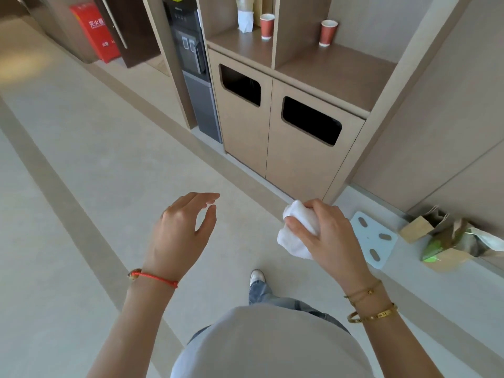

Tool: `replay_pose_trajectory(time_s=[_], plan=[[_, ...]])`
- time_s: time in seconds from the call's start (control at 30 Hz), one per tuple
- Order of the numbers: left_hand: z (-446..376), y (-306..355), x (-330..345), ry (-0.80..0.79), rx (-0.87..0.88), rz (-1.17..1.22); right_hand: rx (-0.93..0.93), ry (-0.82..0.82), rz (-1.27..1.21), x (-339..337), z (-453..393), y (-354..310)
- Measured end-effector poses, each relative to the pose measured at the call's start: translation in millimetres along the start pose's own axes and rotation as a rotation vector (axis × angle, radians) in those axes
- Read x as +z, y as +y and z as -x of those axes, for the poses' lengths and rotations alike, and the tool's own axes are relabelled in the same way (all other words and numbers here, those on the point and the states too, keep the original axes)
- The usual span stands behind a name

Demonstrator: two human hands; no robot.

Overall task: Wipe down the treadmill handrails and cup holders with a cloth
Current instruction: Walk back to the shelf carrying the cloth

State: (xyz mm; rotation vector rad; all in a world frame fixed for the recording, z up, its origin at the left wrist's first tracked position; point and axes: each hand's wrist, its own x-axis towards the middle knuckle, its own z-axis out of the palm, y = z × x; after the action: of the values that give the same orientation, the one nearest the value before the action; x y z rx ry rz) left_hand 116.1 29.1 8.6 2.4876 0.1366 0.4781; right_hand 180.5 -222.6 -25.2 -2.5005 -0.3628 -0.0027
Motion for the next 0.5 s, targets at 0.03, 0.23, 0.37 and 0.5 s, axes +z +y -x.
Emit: replay_pose_trajectory(time_s=[0.03, 0.23, 0.37, 0.5], plan=[[-27, -1, 5, 0.001, 0.014, 0.005, 0.004, 0.013, -0.002, -3, -24, 2], [-167, -6, 44, -0.051, 0.117, 0.022, 0.06, 0.095, 0.025, -18, -149, 19], [-246, -11, 78, -0.11, 0.185, 0.024, 0.133, 0.136, 0.055, -21, -213, 39], [-324, -19, 118, -0.185, 0.254, 0.044, 0.221, 0.169, 0.092, -15, -274, 65]])
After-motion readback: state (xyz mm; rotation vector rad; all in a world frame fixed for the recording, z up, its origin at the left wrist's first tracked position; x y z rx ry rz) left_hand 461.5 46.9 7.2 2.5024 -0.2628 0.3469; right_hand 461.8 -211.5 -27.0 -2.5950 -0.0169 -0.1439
